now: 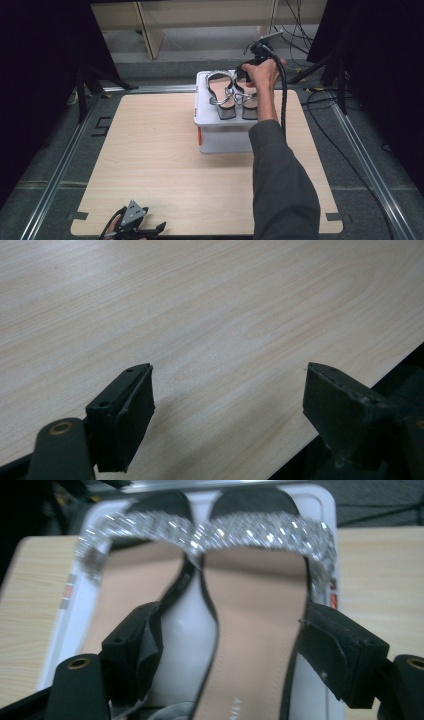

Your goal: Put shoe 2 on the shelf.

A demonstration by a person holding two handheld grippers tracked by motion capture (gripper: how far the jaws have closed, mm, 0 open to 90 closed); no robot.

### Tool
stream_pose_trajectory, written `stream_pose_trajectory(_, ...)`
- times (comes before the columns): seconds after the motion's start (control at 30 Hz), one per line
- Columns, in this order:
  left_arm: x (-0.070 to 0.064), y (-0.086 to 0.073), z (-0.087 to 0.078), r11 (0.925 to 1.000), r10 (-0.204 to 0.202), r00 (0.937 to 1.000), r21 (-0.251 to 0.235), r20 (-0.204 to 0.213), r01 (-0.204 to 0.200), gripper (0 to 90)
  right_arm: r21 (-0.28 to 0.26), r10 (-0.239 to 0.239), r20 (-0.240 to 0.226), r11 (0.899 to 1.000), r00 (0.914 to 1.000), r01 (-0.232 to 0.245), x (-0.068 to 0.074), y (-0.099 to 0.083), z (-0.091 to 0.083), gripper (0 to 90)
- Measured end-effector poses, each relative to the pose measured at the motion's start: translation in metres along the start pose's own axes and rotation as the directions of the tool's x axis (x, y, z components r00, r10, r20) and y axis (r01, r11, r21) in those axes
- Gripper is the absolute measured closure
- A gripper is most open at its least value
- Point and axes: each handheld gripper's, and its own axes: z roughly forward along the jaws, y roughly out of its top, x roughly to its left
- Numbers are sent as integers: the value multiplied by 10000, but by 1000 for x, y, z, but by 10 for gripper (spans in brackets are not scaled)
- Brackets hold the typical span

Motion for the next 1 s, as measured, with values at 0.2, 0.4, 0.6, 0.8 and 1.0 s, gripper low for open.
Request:
stream_pose_trajectory(0.2, 2, 1, 0, 9998, 172, 9998, 30, -59, -172, 203, -209, -601, -434, 9980, 9972, 592, -3, 1, -17, 274)
stream_pose_trajectory(0.4, 1, 1, 1, 9999, 59, 10000, 106, -1, -59, 202, -325, -993, -1002, 9948, 9900, 965, -18, -12, -32, 274)
stream_pose_trajectory(0.6, 2, 0, 1, 10000, -29, 9999, 19, -148, 29, 203, -645, -1590, -1554, 9865, 9750, 1506, -40, -33, -46, 275)
stream_pose_trajectory(0.8, 3, 0, 1, 10000, -10, 9999, -32, -172, 9, 202, -1029, -2108, -1856, 9755, 9598, 1943, -65, -62, -63, 275)
stream_pose_trajectory(1.0, 0, -1, 1, 9992, -399, 9992, -100, -51, 398, 203, -1309, -2401, -2190, 9677, 9457, 2154, -83, -89, -76, 275)
